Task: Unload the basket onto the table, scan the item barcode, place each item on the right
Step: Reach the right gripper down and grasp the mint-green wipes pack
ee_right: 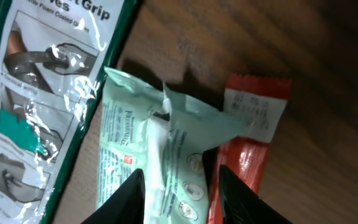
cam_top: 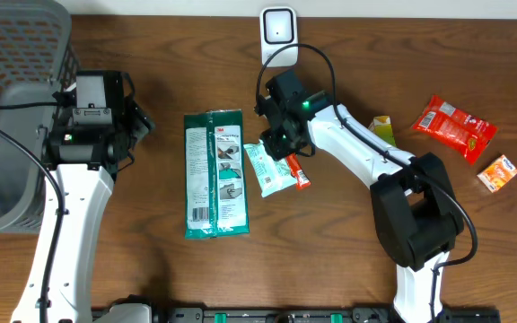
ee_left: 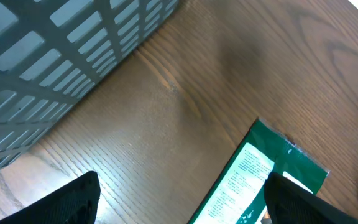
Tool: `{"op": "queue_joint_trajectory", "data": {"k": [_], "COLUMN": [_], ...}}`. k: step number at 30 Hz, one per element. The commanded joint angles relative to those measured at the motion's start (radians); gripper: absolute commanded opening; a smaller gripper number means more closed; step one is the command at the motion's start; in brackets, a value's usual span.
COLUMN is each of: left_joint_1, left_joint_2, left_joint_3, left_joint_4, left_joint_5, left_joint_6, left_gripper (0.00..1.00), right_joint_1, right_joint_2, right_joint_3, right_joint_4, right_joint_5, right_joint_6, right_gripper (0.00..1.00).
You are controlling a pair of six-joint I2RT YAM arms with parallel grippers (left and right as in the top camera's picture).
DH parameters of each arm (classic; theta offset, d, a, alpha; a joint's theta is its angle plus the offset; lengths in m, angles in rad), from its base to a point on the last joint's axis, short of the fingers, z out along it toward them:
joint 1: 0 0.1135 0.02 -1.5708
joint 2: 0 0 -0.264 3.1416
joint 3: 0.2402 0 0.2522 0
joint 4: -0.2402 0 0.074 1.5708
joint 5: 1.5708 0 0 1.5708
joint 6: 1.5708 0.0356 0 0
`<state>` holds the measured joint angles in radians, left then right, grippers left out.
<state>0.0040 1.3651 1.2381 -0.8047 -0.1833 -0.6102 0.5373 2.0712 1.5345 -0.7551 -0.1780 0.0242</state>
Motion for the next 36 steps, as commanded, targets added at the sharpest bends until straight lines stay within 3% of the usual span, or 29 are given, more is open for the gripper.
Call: {"op": "queue_joint_trajectory", "data": {"k": [1,13,18,21,22,25,30,36], "left_joint_1": [0.002,0.002,0.002,0.002,0.002,0.002,0.002,0.002], "left_joint_2": [-0.013,-0.013,-0.013,-0.013,-0.013,-0.013,-0.013,-0.013], "left_joint_3": [0.021,0.021,0.021,0.021,0.021,0.021,0.021,0.021], "left_joint_4": [-0.002,-0.002,-0.002,-0.002,-0.002,-0.002,-0.002,-0.002], "left_joint_5": [-0.012,-0.012,-0.012,-0.012,-0.012,-0.012,-0.012,-0.012], "left_joint_6": [-0.013,-0.013,-0.013,-0.013,-0.013,-0.013,-0.013,-0.013], "left_gripper": [0.85,0.85,0.85,0.85,0.85,0.85,0.85,0.85], "right_joint_1": [0.003,0.013,0.014,0.007,0.004,-0.015,-0.029,0.000], "right_joint_2": [-0.005,-0.005,-0.005,-0.007,-0.011,-0.031,-0.035,-0.032], "right_joint_3": [-0.010,-0.146,-0.168,-0.150,-0.147,-0.145,-0.145,-0.155], "right_joint_4": [0.005,0.147,0.169,0.167,0.166,0.164,0.152,0.135], "right_joint_5": [0.062,0.022,0.000,0.000,0.000,0.000,-0.060,-0.066], "right_joint_6": [-0.022,0.029,0.031,0.031,0.031,0.031,0.032,0.043], "right_gripper": [0.34,0.26,0.18,0.01,0.01,0.03,0.25,0.36]}}
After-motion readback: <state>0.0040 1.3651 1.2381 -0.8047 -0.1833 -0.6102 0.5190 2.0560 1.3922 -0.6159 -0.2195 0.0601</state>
